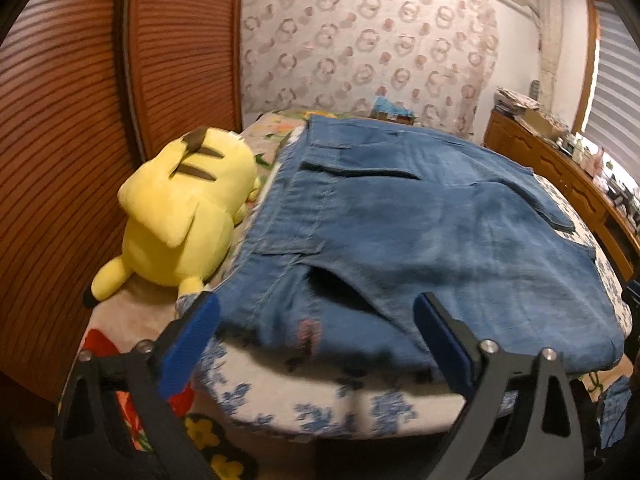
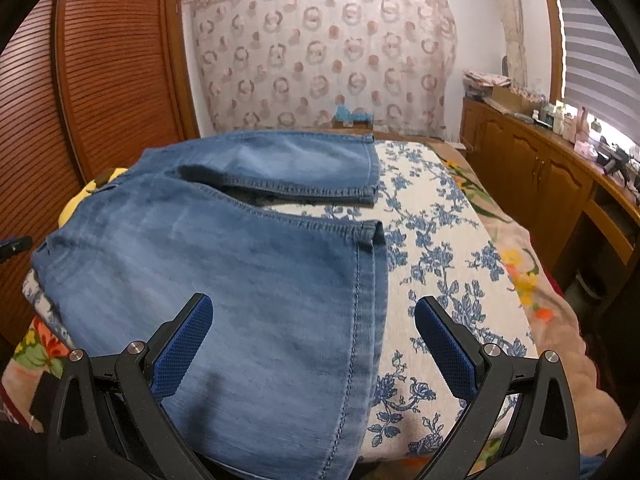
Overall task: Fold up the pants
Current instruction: 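Grasp the jeans leg hem with the left gripper while the right gripper grasps the other hem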
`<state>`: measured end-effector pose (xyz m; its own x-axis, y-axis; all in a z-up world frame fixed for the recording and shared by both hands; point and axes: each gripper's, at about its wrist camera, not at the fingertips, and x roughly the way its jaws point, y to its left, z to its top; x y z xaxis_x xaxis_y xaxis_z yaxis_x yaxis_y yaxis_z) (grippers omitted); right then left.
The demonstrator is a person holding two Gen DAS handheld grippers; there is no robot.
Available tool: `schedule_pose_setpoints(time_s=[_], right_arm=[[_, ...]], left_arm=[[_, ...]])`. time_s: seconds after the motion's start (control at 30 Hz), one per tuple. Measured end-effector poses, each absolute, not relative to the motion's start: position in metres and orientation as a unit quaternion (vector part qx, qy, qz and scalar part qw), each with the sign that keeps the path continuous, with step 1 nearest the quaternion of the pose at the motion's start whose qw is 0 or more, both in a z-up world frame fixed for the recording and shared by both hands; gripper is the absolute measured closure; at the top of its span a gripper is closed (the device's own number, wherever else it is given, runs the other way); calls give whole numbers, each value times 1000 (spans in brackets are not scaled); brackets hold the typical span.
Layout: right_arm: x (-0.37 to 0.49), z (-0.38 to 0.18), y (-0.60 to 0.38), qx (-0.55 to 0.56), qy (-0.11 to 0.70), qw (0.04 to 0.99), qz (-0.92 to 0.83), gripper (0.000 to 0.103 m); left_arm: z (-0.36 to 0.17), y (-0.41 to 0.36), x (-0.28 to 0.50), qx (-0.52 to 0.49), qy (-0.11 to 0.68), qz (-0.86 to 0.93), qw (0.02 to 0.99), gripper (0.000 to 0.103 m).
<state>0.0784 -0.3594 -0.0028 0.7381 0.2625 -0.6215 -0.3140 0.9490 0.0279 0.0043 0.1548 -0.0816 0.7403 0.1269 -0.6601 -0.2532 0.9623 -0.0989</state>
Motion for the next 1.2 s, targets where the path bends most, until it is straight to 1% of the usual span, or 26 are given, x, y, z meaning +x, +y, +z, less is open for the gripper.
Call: schedule_pose_setpoints(time_s=[0.07, 0.13, 0.17, 0.27, 0.4, 0.63, 0.67, 0.7, 0.73, 0.77, 0.8, 0.9, 1.0, 1.13, 1.2], right_arm=[[79, -5, -358, -43, 330, 930, 155, 0], [79, -7, -358, -47, 334, 928, 157, 0], [79, -8, -358, -49, 336, 927, 158, 0], [79, -12, -358, -50, 342, 925, 160, 0], [79, -15, -359, -49, 348, 922, 160, 0], [77, -17, -363, -49, 355, 919, 166, 0], [76, -17, -364, -49, 356, 918, 166, 0], [75, -18, -365, -48, 358, 918, 167, 0], [75, -19, -366, -48, 359, 917, 167, 0], [75, -19, -367, -47, 361, 917, 166, 0], [74, -20, -368, -46, 362, 916, 166, 0], [73, -21, -371, -42, 365, 915, 167, 0], [74, -23, -371, -42, 369, 913, 168, 0], [68, -25, -370, -45, 375, 909, 174, 1], [65, -27, -370, -51, 379, 907, 176, 3]], left_arm=[[-87, 168, -1, -108, 343, 109, 927, 11], [-91, 177, -6, -118, 343, 112, 925, 16], [-93, 181, -7, -123, 343, 114, 924, 21], [-102, 190, -9, -138, 348, 122, 919, 31], [-113, 192, -7, -151, 356, 119, 914, 39], [-119, 189, -1, -152, 362, 118, 912, 40], [-118, 189, 0, -152, 359, 116, 913, 50], [-117, 188, -1, -150, 355, 113, 916, 66], [-115, 187, -1, -146, 351, 114, 918, 68], [-114, 186, -1, -143, 349, 116, 919, 71], [-112, 185, -1, -143, 345, 114, 921, 80], [-102, 184, -2, -141, 331, 110, 926, 89], [-90, 181, -2, -141, 318, 103, 932, 93], [-88, 178, 3, -130, 322, 100, 932, 93], [-93, 179, 4, -132, 328, 101, 930, 93]])
